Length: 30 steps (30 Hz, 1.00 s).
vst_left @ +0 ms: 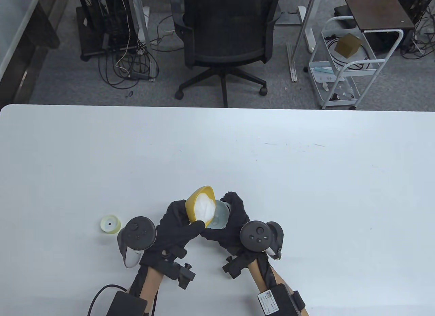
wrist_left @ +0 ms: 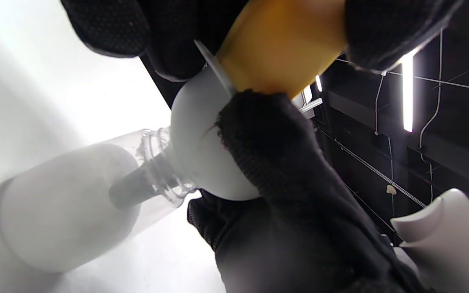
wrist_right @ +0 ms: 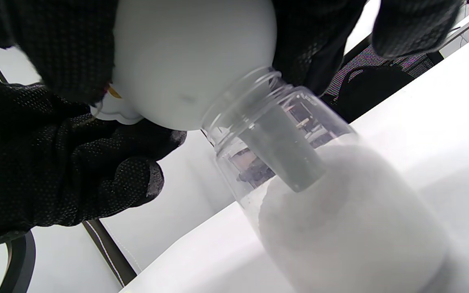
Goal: Unscrew the press dispenser and pour salt into it
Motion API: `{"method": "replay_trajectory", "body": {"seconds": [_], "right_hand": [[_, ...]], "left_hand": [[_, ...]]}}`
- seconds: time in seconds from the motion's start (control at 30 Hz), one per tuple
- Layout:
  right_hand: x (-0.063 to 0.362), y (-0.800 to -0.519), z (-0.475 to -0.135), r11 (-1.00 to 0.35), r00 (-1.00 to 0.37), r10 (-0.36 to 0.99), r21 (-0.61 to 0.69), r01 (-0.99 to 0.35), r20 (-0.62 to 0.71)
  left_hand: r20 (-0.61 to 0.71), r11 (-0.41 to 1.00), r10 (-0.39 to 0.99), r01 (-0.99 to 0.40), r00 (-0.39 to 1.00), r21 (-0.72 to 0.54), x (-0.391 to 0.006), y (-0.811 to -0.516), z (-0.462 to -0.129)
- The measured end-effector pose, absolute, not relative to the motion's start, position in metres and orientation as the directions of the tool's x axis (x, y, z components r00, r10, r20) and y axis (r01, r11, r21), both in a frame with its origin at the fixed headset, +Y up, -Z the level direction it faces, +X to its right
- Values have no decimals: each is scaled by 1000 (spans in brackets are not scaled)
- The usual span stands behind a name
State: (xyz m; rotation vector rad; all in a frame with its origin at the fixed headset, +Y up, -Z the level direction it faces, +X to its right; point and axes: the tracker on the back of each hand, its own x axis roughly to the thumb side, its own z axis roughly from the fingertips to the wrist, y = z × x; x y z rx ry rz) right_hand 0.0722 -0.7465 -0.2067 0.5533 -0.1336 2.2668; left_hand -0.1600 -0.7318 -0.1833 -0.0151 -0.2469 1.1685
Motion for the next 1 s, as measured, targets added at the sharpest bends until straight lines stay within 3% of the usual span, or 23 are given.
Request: {"method": "replay_trajectory", "body": {"seconds": [1.0], "right_hand": [[72, -746, -207, -688, -599, 676, 77, -722, 430]], "left_hand": [[210, 452, 881, -885, 424, -108, -157, -730, -182]]}}
